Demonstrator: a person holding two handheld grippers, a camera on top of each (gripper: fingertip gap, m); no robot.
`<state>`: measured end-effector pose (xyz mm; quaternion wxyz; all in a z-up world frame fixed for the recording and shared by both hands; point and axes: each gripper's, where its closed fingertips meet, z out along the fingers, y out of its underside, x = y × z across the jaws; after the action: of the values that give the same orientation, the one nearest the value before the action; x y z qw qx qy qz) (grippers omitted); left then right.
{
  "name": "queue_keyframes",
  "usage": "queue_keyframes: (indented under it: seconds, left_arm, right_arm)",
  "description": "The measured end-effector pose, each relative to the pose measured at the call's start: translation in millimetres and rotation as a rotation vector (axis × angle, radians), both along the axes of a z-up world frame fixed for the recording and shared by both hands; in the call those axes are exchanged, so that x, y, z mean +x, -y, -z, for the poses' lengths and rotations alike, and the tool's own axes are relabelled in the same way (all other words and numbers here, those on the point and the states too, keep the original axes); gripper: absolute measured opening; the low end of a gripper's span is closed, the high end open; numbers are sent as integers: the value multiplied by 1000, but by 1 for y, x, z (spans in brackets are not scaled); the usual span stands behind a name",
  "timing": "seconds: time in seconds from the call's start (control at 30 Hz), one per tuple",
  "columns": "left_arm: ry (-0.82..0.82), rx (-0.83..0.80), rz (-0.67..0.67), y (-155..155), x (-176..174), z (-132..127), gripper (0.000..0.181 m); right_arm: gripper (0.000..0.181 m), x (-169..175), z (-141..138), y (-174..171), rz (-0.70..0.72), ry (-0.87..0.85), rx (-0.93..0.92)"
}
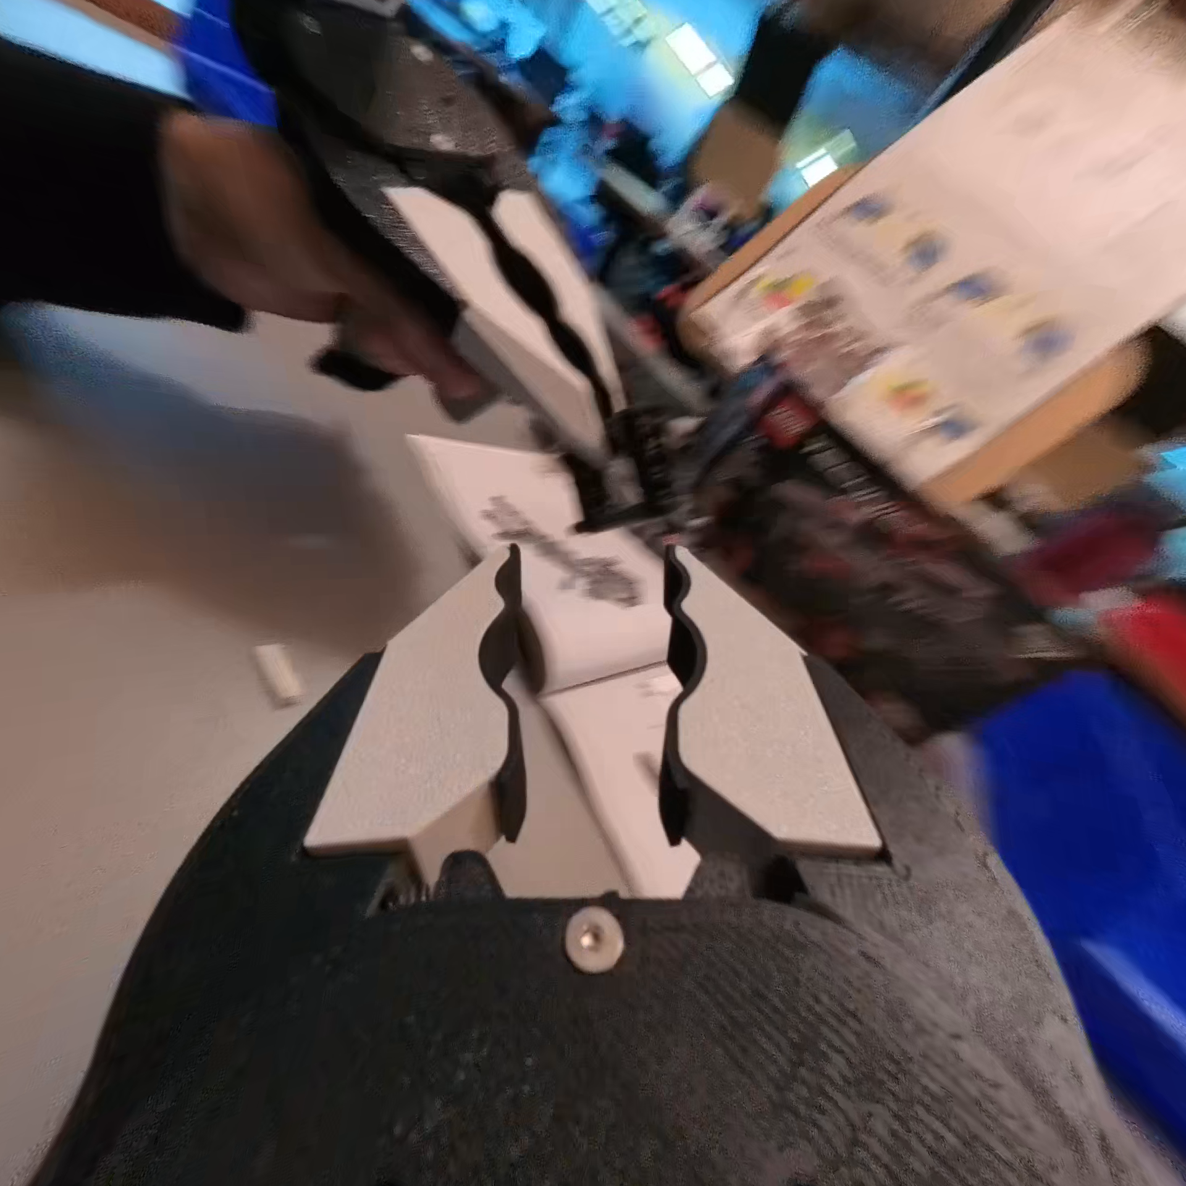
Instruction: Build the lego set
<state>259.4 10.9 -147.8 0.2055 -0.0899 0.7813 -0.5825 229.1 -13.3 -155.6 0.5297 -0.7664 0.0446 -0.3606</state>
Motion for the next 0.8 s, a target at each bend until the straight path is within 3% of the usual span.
queue_keyframes:
  seconds: [0.1, 0.2, 0.3, 0.57, 0.8]
  left_arm:
    - [27, 36, -63, -12, 12, 3, 4]
    - [24, 29, -105, -20, 21, 8, 4]
    - [52, 49, -119, -22, 24, 13, 4]
    - [229, 142, -142, -26, 27, 12, 4]
    - [534, 257, -145, -20, 19, 2, 4]
  right_arm:
    - [44, -39, 35, -13, -253, -286, -137]
    - [29, -51, 60, -14, -291, -330, -279]
    - [26, -61, 85, -14, -317, -460, -366]
    - [17, -71, 96, -29, -370, -543, -346]
    - [2, -68, 100, -28, -355, -564, -354]
